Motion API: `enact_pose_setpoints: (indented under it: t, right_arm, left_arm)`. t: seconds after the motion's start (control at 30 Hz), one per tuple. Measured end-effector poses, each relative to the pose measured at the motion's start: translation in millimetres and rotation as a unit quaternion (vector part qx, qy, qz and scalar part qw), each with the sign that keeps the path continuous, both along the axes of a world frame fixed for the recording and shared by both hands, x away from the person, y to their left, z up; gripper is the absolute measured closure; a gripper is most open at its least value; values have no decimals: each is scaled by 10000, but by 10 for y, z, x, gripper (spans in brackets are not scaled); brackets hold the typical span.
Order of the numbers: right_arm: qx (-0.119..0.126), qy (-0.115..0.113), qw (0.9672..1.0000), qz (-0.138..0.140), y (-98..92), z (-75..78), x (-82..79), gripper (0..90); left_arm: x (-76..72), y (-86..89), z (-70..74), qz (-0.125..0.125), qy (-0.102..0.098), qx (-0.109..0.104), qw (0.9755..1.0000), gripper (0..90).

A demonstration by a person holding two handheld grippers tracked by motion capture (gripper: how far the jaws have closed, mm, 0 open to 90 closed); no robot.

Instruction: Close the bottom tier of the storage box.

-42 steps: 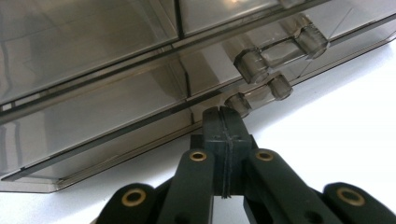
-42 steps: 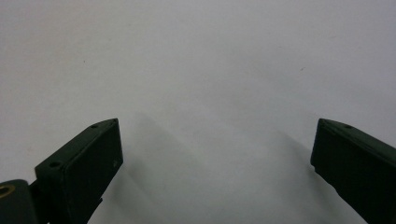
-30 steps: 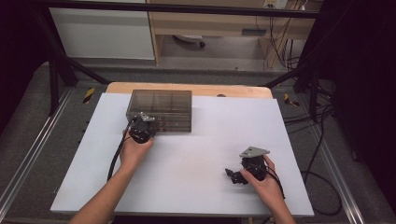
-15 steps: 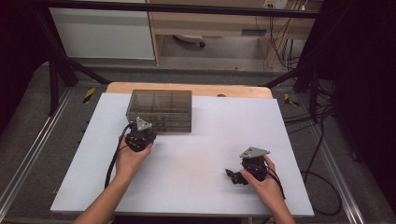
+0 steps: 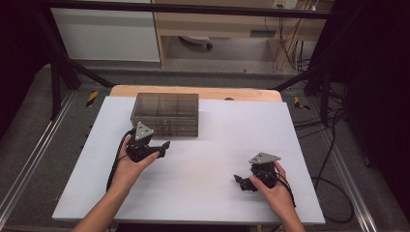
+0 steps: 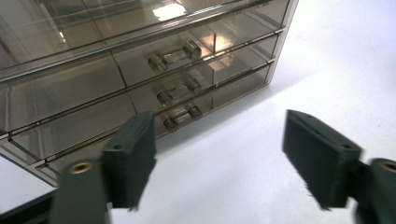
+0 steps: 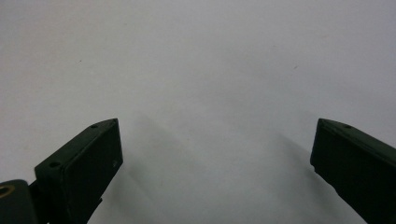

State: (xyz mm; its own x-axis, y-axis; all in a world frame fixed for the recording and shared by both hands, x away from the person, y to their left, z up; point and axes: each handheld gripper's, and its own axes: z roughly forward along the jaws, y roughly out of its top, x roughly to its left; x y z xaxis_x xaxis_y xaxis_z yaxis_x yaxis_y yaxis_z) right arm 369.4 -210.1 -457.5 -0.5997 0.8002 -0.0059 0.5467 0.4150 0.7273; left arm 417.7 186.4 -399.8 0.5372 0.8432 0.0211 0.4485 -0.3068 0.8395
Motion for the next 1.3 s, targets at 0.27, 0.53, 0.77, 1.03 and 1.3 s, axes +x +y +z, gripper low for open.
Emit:
enact_pose_setpoints:
  t: [0.27,0.53,0.77,1.03,1.3]
  right_arm:
    - [5,-30,10000,-14,-16,10,-12,27]
    - [41,-49,10000,-17,-13,15,-10,26]
    - [70,-59,10000,-5,-15,24,-19,24]
    - [62,-66,10000,-24,-20,23,-20,25]
    - [24,-61,10000,-23,-21,18,-22,26]
  left_arm:
    - [-88,4,55,-104,6,-200,9997,142]
    - [-168,129,133,-62,-102,-273,9996,137]
    - [-234,294,206,58,-204,-452,9988,133]
    - [-313,554,294,261,-374,-545,9975,128]
    - [-414,828,306,472,-428,-692,9956,128]
